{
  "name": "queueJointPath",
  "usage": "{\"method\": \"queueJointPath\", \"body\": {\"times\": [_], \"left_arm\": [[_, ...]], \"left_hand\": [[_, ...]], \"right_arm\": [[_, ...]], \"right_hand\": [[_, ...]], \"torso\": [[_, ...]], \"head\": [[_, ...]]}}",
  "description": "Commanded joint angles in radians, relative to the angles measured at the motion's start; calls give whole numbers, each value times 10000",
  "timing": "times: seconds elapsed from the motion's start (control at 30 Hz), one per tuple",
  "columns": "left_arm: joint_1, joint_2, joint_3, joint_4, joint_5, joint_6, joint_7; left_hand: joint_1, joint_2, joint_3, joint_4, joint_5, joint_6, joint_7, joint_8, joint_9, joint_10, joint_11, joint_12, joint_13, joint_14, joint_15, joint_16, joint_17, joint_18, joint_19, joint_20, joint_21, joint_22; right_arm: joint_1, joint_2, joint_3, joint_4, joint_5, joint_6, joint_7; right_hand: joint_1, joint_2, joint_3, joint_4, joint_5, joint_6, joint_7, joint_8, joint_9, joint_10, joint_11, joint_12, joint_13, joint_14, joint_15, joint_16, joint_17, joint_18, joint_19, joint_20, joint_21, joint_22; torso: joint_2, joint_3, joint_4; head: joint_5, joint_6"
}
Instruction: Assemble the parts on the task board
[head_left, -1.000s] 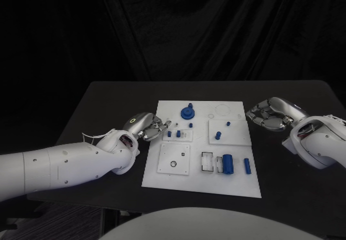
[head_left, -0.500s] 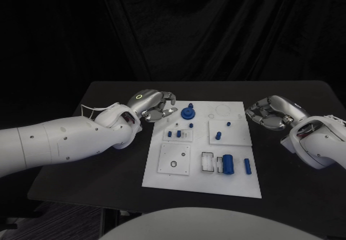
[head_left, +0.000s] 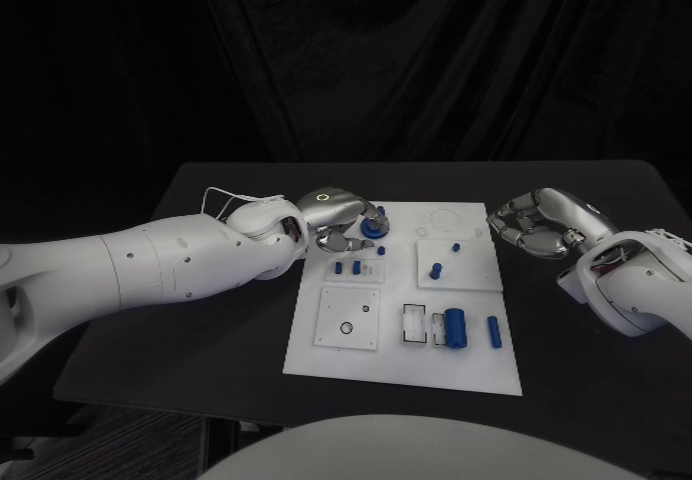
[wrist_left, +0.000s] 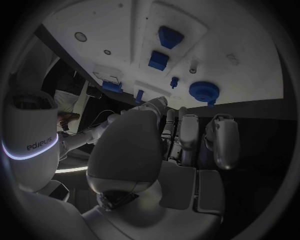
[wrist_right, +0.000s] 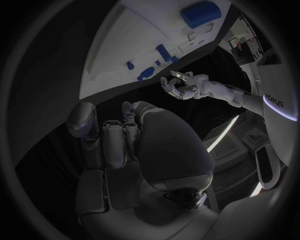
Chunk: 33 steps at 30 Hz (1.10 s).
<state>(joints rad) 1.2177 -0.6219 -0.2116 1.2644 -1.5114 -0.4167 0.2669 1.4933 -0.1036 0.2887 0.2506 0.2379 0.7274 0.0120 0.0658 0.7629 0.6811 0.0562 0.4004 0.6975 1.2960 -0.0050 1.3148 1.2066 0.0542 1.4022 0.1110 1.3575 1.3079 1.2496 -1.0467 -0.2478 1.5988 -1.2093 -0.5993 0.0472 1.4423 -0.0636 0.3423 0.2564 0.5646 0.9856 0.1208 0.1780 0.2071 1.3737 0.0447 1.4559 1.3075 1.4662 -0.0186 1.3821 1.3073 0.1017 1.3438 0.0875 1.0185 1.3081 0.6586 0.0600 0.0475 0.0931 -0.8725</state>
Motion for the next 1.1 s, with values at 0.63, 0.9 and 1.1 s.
{"method": "queueJointPath", "body": {"times": [0.63, 0.9, 1.1], "left_arm": [[-86, 997, 10, -688, -674, 551, 19], [-133, 1040, 10, -733, -675, 814, -116], [-165, 1031, 10, -789, -676, 888, -203]], "left_hand": [[77, -88, 129, -470, 401, 653, 127, 71, -1006, 373, 141, 313, -427, 158, 104, 127, -179, -69, 268, 1, 335, 2008], [-19, -104, 68, -512, 384, 770, 164, 58, -1132, 431, 139, 525, -318, 173, 122, 164, -188, -78, 293, 4, 373, 2019], [-76, -86, 54, -509, 413, 832, 202, 63, -1179, 410, 160, 575, -291, 155, 145, 156, -227, -76, 285, 11, 366, 2015]], "right_arm": [[-22, -35, 7, 63, -54, 98, -105], [-21, -55, 7, 80, -54, 108, -115], [-21, -64, 8, 72, -54, 140, -134]], "right_hand": [[21, -131, -31, 1, 92, 28, -11, 60, 16, 5, -24, -1, 809, 21, -42, 31, 379, 43, 54, -16, 25, 1230], [21, -131, -31, 1, 92, 28, -11, 60, 16, 5, -24, -1, 809, 21, -42, 31, 379, 43, 54, -16, 25, 1230], [33, -133, -24, -9, 101, 19, -9, 56, 14, -2, -25, -5, 801, 12, -45, 14, 358, 47, 48, -18, 7, 1226]], "torso": [[244, -116, -41], [286, -93, -84], [252, -68, -84]], "head": [[43, -1], [61, -1], [42, -1]]}}
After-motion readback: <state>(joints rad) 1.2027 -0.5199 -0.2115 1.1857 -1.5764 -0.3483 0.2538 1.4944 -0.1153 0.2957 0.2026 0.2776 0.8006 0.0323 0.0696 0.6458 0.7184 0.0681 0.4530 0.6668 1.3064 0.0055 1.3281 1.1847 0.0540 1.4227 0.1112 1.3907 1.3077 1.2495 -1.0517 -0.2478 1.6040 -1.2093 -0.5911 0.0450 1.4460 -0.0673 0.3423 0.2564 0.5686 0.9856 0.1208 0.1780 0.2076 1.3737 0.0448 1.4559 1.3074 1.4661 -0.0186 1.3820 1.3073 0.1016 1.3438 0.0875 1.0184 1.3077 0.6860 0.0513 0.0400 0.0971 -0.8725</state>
